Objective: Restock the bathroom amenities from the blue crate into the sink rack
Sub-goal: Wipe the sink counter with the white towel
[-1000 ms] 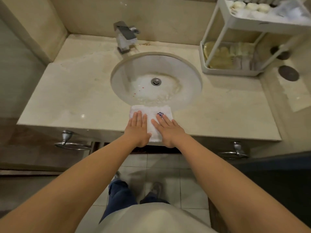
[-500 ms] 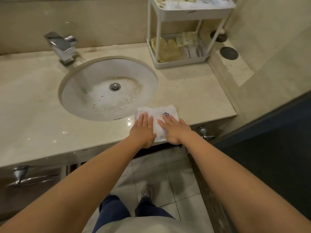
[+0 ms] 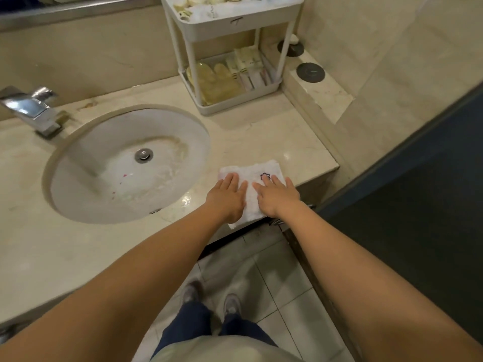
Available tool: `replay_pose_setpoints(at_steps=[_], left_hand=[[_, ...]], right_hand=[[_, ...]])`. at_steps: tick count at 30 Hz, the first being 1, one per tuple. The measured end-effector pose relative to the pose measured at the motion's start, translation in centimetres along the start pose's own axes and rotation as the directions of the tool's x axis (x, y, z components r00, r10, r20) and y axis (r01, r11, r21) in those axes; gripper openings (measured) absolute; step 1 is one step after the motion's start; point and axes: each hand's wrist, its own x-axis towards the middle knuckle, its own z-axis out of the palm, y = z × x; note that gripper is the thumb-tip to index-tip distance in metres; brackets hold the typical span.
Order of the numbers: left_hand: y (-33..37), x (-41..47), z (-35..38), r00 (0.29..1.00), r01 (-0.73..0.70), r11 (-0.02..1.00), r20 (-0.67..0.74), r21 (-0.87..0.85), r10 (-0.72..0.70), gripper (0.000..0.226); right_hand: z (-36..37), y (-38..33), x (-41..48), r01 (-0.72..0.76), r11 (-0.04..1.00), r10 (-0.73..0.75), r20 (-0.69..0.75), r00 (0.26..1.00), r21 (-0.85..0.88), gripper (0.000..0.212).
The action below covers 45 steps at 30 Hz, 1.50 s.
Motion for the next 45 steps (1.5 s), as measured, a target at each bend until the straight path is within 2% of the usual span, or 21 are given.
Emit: replay_pose_setpoints(at_steps=[6, 10, 16, 20, 28, 41, 45], left_hand=[[-0.3, 1.9, -0.9, 0.994, -0.104, 0.99, -0.006, 0.097, 0.105, 0.063], [-1.1, 3.1, -1.4, 0.986, -0.167, 0.975, -0.005, 0.147, 0.169, 0.068], [-2.3, 5.6, -2.6, 0.966, -0.254, 0.949, 0.002, 0.188, 0.259, 0.068], [-2.5, 7.2, -3.5, 0.963, -0.269, 0.945, 0.017, 0.184, 0.27, 0.068], [-1.6, 10.6, -5.7, 0.974, -0.227, 0.966, 0.032, 0.128, 0.224, 0.07], [3.3, 14.7, -9.0, 0.998, 0.055, 0.997, 0.042, -0.053, -0.053, 0.075], [3.8, 15.9, -9.8, 0.995, 0.092, 0.992, 0.035, -0.081, -0.09, 0.073]], right_hand=[[-0.1, -0.3, 0.7, -0.115, 0.963, 0.122, -0.017, 0.992, 0.246, 0.054], [-0.2, -0.9, 1.0, -0.178, 0.909, 0.179, 0.032, 0.983, 0.377, 0.056], [0.3, -1.5, 2.4, -0.272, 0.882, 0.275, 0.047, 0.96, 0.386, 0.062], [-0.5, -0.7, 3.4, -0.285, 0.877, 0.286, 0.059, 0.957, 0.387, 0.064], [-2.8, 2.3, 6.1, -0.241, 0.907, 0.229, 0.077, 0.97, 0.344, 0.072], [-7.1, 10.5, 11.0, -0.011, 0.99, 0.001, 0.069, 0.998, 0.14, 0.087], [-8.2, 12.0, 12.1, 0.038, 0.992, -0.045, 0.062, 0.997, 0.117, 0.086]])
